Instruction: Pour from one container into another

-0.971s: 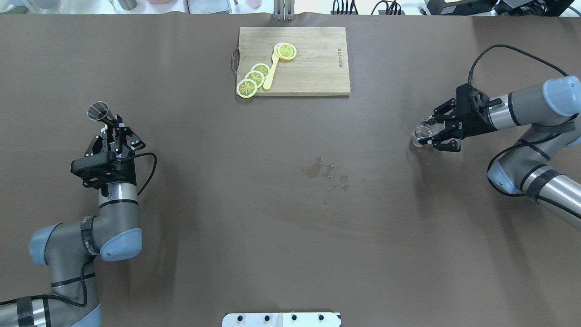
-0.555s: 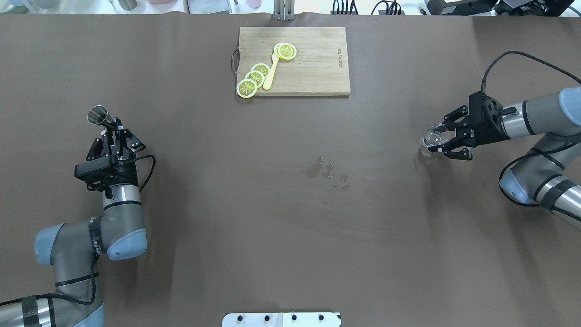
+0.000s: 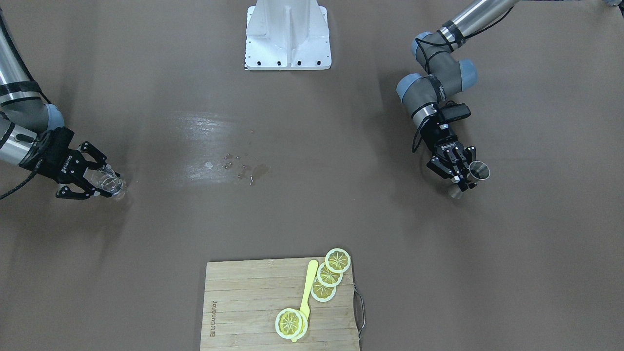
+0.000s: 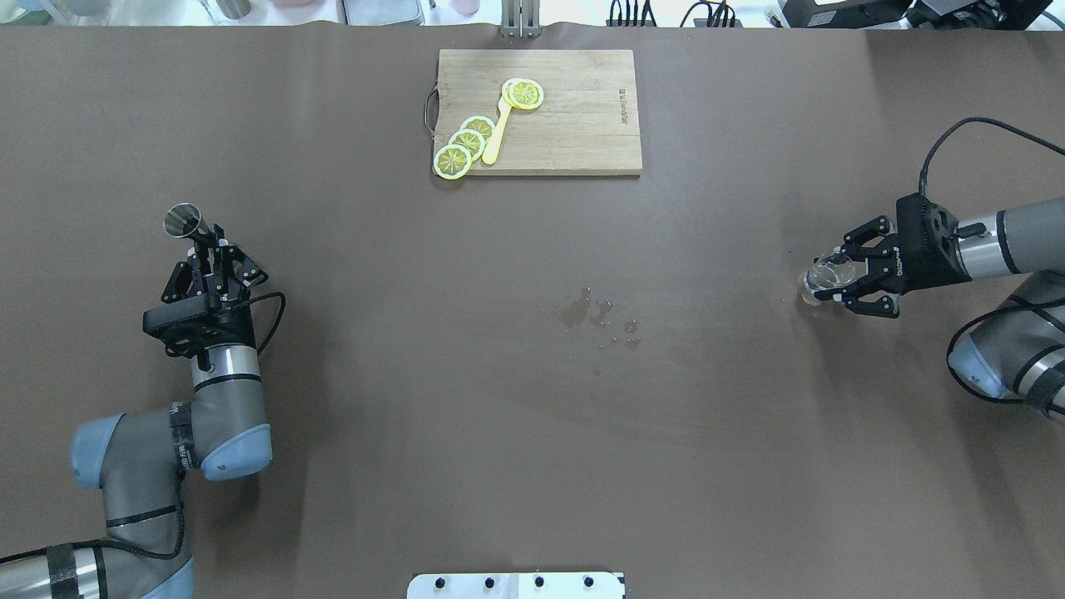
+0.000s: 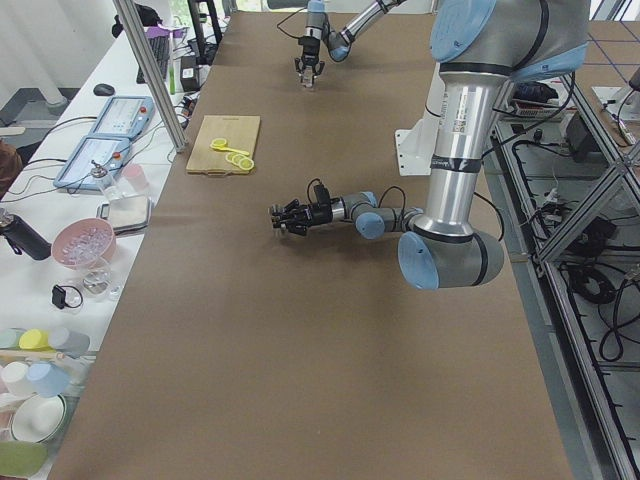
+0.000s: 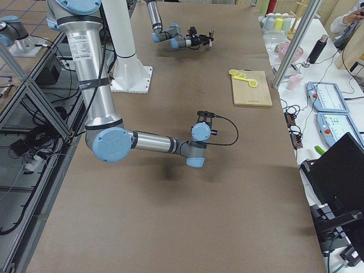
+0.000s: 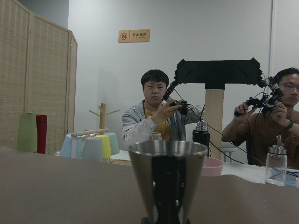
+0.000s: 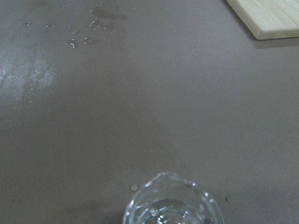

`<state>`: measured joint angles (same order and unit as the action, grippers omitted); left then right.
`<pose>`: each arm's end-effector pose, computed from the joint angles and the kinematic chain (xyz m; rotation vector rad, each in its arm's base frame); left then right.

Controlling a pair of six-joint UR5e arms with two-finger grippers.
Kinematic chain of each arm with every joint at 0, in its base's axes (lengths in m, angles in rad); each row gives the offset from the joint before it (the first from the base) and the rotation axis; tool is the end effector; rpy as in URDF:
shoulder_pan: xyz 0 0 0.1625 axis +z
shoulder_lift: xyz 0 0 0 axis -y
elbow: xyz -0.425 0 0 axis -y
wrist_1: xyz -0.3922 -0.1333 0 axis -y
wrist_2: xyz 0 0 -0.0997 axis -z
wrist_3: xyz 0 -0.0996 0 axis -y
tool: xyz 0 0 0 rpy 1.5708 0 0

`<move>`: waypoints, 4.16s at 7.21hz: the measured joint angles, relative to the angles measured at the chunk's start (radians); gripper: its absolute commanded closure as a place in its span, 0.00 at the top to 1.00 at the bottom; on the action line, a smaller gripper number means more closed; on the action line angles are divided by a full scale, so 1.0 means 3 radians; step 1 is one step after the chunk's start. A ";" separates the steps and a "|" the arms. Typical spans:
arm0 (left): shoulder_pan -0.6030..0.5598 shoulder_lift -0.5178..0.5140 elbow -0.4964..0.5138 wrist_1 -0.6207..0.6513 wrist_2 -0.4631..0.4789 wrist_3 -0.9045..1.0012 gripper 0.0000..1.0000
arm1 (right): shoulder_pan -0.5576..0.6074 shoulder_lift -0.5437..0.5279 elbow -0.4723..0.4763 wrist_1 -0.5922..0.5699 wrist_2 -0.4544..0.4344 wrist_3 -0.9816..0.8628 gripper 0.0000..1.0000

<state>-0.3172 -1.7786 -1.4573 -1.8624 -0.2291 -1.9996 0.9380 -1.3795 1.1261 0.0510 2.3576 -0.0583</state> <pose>0.4783 -0.3994 0.5249 1.3528 0.4143 -0.8808 -0.2743 -0.4802 0.5945 1.1067 -1.0476 -1.0944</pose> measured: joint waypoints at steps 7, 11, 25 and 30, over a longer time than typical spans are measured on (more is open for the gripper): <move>0.0059 0.0002 0.0006 0.0292 0.0002 -0.0073 0.42 | 0.0017 -0.0075 -0.0026 0.0152 -0.0024 -0.0015 0.57; 0.0062 0.0009 0.0002 0.0304 0.0052 -0.0079 0.99 | 0.0013 -0.0064 -0.0046 0.0152 -0.0061 -0.0015 0.69; 0.0470 0.0838 -0.1431 0.0346 0.0403 0.0172 0.99 | 0.0755 0.0084 0.0742 -0.0862 0.0063 0.0143 1.00; 0.0423 0.0370 -0.1944 0.0368 -0.0070 0.2111 0.99 | 0.1403 0.0430 0.0894 -0.3060 0.0082 0.0066 1.00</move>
<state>-0.1902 -1.6675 -2.0404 -1.7519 -0.2502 -1.3662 1.3589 -1.2505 1.3944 -0.8670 2.3823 -0.0384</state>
